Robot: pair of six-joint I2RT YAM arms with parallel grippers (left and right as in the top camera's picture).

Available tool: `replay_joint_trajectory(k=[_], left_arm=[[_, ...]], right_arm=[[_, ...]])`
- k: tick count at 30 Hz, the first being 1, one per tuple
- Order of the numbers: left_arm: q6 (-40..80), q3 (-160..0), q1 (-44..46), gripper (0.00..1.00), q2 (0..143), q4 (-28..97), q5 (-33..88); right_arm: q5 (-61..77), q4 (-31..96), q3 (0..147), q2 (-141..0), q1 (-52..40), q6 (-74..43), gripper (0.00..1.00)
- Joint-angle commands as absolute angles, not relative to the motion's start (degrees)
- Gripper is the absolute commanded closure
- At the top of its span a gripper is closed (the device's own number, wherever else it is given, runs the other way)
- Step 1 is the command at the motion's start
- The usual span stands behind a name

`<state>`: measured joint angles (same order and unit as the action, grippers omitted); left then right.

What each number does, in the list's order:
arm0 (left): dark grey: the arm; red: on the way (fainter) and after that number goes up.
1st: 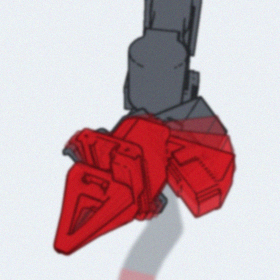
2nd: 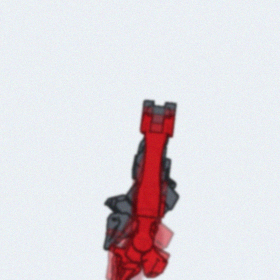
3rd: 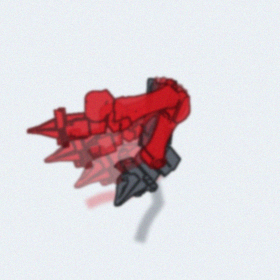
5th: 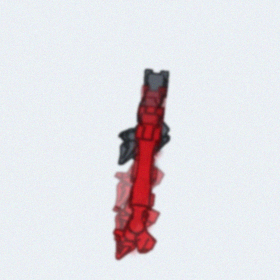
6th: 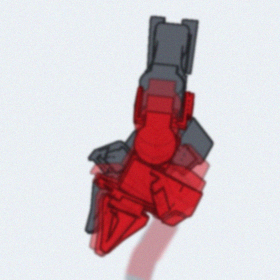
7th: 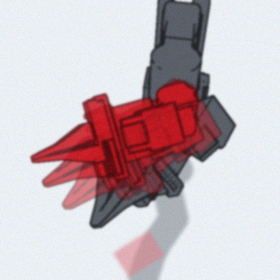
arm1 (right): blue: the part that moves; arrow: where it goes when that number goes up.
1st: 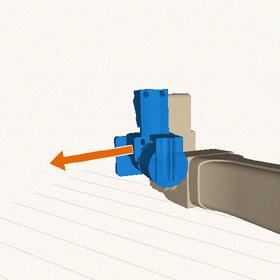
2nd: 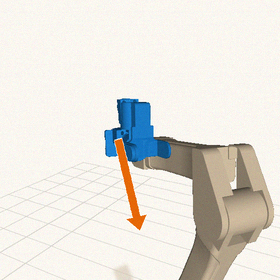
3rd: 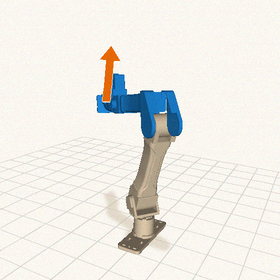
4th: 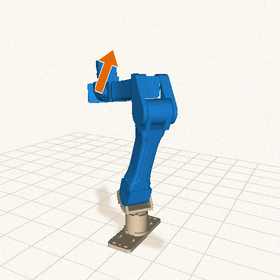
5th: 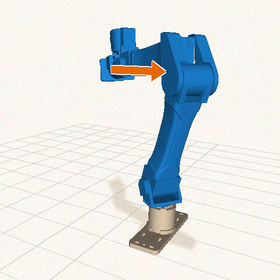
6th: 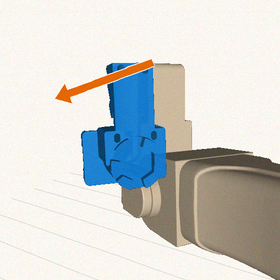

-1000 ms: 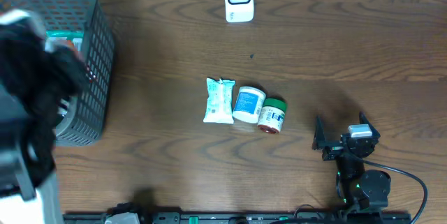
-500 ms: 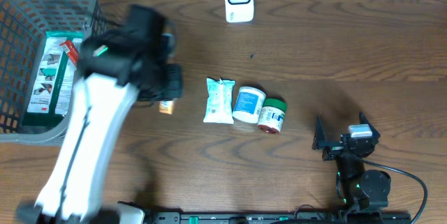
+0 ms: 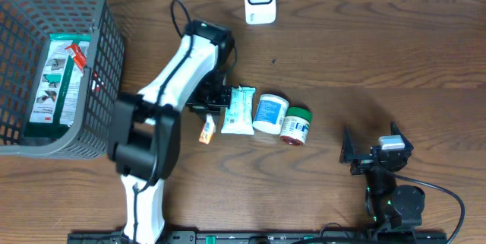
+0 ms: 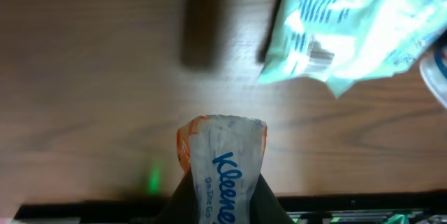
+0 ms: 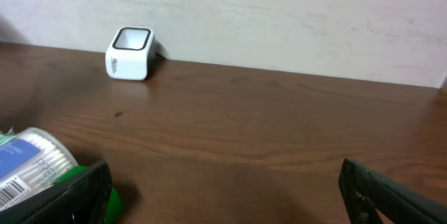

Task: Scan the item barcode
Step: 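Carry the tissue pack out of the basket to the table beside the wipes, then set the tissue pack upright left of the wipes and open the left gripper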

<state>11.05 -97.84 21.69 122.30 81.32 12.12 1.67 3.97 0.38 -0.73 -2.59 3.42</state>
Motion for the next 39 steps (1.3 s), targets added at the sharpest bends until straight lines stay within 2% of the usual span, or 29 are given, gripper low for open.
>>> replay_joint_trajectory(k=[1, 10, 15, 25, 29, 39], left_arm=[[7.11, -97.54, 21.61, 0.92, 126.08, 80.51, 16.93], [7.38, -97.51, 21.41, 0.91, 127.46, 75.99, 16.93], [7.55, -97.51, 21.30, 0.87, 127.46, 74.87, 16.21], [7.55, -97.51, 20.45, 0.88, 127.46, 74.06, 13.21], [7.53, -97.51, 18.83, 0.93, 127.46, 74.74, 13.21], [7.53, -97.51, 18.35, 0.92, 127.46, 74.83, 13.26]], right_arm=[[1.56, 4.16, 0.32, -0.64, -3.09, 3.90, 0.01], [1.56, 4.16, 0.32, -0.64, -3.09, 3.90, 0.01], [1.56, 4.16, 0.32, -0.64, -3.09, 3.90, 0.01], [1.56, 4.16, 0.32, -0.64, -3.09, 3.90, 0.01], [1.56, 4.16, 0.32, -0.64, -3.09, 3.90, 0.01], [1.56, 4.16, 0.32, -0.64, -3.09, 3.90, 0.01]])
